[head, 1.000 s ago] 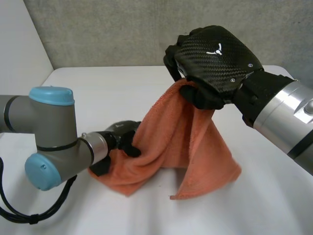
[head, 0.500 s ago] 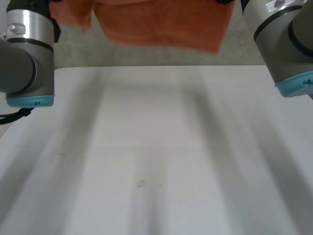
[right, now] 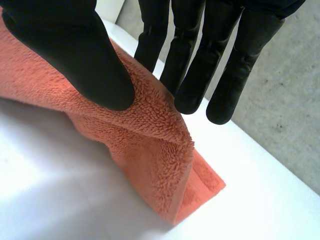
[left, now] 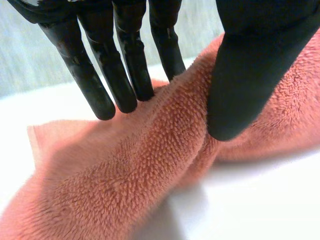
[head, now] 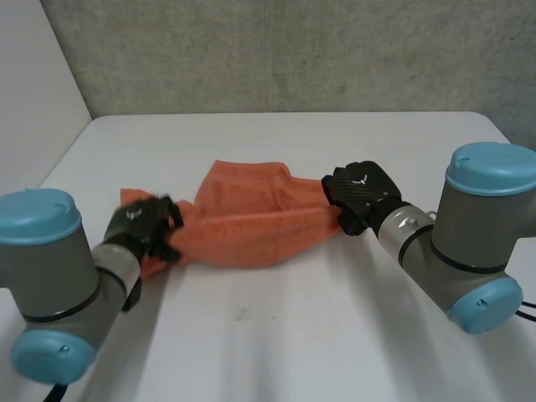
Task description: Fold the laundry
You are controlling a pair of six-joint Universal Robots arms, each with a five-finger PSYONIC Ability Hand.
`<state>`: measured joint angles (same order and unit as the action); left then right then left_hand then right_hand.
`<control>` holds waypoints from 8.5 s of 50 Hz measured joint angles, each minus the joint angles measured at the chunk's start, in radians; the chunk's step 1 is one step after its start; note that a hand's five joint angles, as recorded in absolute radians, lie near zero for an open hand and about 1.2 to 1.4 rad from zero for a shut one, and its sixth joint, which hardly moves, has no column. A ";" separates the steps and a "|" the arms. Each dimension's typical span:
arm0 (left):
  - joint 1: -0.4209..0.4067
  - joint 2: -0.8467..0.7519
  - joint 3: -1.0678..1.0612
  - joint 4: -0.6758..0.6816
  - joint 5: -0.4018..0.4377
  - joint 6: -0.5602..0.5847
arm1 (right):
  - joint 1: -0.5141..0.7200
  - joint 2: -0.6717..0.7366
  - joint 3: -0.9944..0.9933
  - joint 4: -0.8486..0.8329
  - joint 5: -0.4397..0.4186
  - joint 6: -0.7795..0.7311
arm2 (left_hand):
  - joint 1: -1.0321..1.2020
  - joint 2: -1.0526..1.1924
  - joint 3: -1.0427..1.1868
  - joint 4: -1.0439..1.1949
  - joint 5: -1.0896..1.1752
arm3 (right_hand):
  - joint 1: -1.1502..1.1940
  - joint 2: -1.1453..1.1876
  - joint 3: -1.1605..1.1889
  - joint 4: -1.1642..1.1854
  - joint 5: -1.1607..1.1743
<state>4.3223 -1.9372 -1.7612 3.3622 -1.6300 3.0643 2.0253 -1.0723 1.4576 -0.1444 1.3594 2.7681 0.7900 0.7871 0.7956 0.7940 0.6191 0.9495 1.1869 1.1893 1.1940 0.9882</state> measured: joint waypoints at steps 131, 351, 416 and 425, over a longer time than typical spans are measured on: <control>0.029 -0.141 0.540 -0.022 -0.081 0.227 | -0.141 0.064 -0.475 0.372 0.011 -0.131 | 0.403 0.431 0.421 0.422 0.415 | 0.000 0.000 0.000 0.000 0.001; 0.117 0.277 0.049 0.296 -0.044 0.135 | -0.277 0.308 -0.187 0.000 -0.116 -0.133 | 0.412 0.431 0.421 0.423 0.419 | -0.343 -0.483 -0.463 -0.469 -0.471; 0.113 0.239 0.049 0.296 -0.042 0.136 | -0.237 0.480 -0.492 0.046 -0.086 -0.121 | 0.412 0.431 0.421 0.423 0.419 | 0.036 -0.005 -0.007 -0.005 -0.007; 0.112 0.240 0.049 0.296 -0.043 0.136 | -0.250 0.345 -0.498 0.118 -0.114 0.046 | 0.412 0.431 0.421 0.423 0.419 | 0.041 -0.005 -0.006 -0.002 0.002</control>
<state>4.4342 -1.6970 -1.7121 3.6583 -1.6734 3.1999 1.7752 -0.7274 0.9599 -0.0260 1.2458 2.8141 1.2023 1.2182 1.2164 1.2169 1.0383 0.9910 1.1822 1.1830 1.1917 0.9901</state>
